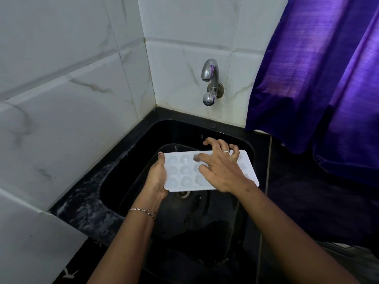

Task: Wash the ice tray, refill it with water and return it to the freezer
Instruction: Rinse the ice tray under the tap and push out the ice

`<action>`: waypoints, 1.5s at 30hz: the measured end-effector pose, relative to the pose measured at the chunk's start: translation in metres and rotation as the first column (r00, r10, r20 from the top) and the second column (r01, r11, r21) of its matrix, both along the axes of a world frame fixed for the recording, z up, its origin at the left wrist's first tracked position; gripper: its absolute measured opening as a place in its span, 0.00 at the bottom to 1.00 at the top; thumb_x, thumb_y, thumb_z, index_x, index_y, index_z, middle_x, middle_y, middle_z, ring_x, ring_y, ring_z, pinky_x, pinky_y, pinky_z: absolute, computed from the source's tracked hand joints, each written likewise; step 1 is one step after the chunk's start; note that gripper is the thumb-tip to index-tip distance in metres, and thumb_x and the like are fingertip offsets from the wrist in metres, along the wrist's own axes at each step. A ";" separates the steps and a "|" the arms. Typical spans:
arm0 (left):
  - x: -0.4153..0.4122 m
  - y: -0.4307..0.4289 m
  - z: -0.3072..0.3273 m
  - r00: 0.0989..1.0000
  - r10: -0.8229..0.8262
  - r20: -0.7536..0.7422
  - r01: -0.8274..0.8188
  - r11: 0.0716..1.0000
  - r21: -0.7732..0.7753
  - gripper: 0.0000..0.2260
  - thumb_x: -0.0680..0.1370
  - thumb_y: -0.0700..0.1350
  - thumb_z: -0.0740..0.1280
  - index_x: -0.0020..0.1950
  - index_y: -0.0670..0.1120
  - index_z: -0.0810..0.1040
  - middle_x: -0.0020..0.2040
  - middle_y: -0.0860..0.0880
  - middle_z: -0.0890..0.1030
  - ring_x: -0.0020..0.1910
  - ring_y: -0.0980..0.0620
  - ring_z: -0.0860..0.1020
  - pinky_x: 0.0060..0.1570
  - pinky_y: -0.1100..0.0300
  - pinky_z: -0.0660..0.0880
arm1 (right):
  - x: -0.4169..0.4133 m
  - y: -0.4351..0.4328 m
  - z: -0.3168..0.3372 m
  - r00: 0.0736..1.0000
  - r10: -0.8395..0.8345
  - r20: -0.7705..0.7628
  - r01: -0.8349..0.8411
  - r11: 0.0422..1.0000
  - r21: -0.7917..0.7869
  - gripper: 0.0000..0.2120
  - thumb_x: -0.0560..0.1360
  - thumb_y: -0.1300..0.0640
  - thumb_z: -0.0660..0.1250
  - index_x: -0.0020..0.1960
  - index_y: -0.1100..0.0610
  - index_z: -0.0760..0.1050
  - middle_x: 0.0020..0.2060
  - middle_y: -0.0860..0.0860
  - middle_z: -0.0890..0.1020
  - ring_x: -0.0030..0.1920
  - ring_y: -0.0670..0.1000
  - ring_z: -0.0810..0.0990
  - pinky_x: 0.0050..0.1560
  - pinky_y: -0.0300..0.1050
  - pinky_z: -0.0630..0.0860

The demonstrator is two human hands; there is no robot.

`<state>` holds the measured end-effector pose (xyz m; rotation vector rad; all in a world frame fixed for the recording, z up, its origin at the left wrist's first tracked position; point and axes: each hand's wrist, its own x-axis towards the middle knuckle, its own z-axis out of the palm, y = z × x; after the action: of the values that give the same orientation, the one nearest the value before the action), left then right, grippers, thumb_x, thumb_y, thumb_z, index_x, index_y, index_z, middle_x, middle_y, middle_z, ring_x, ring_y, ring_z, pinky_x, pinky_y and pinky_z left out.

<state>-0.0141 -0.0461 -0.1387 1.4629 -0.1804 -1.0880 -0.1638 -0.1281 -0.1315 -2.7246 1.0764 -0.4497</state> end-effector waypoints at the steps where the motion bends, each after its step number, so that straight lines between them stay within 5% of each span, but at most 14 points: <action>1: 0.001 0.000 0.000 1.000 0.000 -0.005 0.000 1.000 0.001 0.21 0.83 0.58 0.53 0.47 0.45 0.78 0.33 0.48 0.84 0.38 0.45 0.82 0.35 0.54 0.77 | -0.001 -0.001 0.001 1.000 0.010 0.009 -0.010 1.000 0.020 0.29 0.67 0.41 0.43 0.57 0.40 0.78 0.68 0.46 0.62 0.69 0.49 0.57 0.68 0.56 0.43; 8: -0.002 -0.001 0.004 1.000 0.003 0.004 -0.003 1.000 -0.012 0.22 0.83 0.58 0.53 0.46 0.45 0.78 0.36 0.47 0.84 0.37 0.46 0.82 0.35 0.54 0.77 | -0.003 0.000 0.001 0.998 -0.057 0.022 0.058 0.997 -0.051 0.25 0.69 0.45 0.44 0.50 0.42 0.79 0.64 0.45 0.65 0.67 0.49 0.60 0.68 0.56 0.45; 18: -0.003 -0.004 0.004 1.000 -0.019 -0.004 0.019 1.000 -0.009 0.22 0.83 0.58 0.51 0.47 0.45 0.78 0.32 0.49 0.85 0.36 0.47 0.83 0.33 0.55 0.77 | 0.000 -0.002 0.009 0.997 -0.024 0.074 0.029 0.998 -0.058 0.24 0.67 0.45 0.46 0.54 0.44 0.75 0.66 0.46 0.64 0.69 0.49 0.59 0.64 0.52 0.47; 28: -0.006 -0.009 0.003 1.000 0.000 -0.006 0.000 1.000 -0.013 0.21 0.83 0.56 0.52 0.46 0.44 0.78 0.33 0.48 0.83 0.30 0.50 0.82 0.28 0.60 0.76 | 0.027 0.020 -0.002 0.998 -0.030 -0.052 0.025 0.996 -0.087 0.29 0.69 0.44 0.41 0.56 0.47 0.77 0.70 0.48 0.63 0.70 0.53 0.58 0.66 0.55 0.44; 35: -0.012 -0.008 -0.002 1.000 -0.004 -0.008 0.004 1.000 -0.007 0.21 0.83 0.57 0.52 0.46 0.45 0.78 0.36 0.47 0.83 0.33 0.48 0.81 0.30 0.59 0.76 | 0.023 0.022 -0.005 0.990 -0.143 -0.008 0.140 0.980 -0.143 0.22 0.71 0.47 0.47 0.50 0.45 0.80 0.65 0.49 0.69 0.66 0.53 0.65 0.65 0.54 0.49; 45: -0.007 -0.010 -0.006 0.999 0.011 -0.047 -0.012 1.000 -0.024 0.21 0.83 0.57 0.52 0.46 0.45 0.77 0.31 0.48 0.84 0.33 0.48 0.82 0.33 0.57 0.76 | 0.024 0.018 -0.005 0.999 -0.047 -0.006 0.046 0.992 -0.121 0.19 0.73 0.49 0.52 0.49 0.44 0.81 0.65 0.48 0.68 0.67 0.51 0.62 0.65 0.55 0.47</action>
<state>-0.0211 -0.0563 -0.1445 1.4143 -0.1518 -1.1064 -0.1399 -0.1104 -0.1368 -2.8126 1.1532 -0.5269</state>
